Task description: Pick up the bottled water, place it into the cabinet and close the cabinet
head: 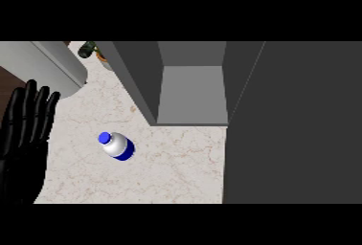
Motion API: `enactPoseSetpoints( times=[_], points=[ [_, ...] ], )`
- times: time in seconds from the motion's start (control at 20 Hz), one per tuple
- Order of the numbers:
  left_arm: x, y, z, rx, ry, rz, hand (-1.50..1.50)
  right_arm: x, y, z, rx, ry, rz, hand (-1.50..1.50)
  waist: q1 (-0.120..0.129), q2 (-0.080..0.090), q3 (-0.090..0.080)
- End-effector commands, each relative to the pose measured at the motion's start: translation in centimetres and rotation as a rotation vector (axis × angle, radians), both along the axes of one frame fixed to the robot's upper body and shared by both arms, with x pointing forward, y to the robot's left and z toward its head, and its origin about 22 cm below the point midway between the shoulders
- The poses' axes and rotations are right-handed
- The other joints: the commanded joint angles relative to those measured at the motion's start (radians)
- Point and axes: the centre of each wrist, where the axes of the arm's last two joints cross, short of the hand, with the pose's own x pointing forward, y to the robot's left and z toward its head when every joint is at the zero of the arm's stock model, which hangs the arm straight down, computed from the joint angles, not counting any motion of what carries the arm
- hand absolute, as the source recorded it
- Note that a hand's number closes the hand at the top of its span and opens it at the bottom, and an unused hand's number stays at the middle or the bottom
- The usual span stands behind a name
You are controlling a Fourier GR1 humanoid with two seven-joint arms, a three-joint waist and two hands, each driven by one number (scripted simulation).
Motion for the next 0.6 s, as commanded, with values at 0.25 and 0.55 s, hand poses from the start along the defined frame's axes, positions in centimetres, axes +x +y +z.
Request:
enactPoseSetpoints(
  times=[0.25,0.55],
  points=[
    [3.1,3.0,1.4,-0.011,-0.044,-0.45,-1.5,-2.7,-0.7,-1.1,0.013,0.063,-0.071,-1.5,-0.055,0.017,-0.043],
    [2.7,6.2,-0.2,-0.131,0.218,-0.554,-1.5,-7.5,1.2,0.1,0.026,0.207,0.231,-1.5,-0.033,0.008,-0.04]
  ],
)
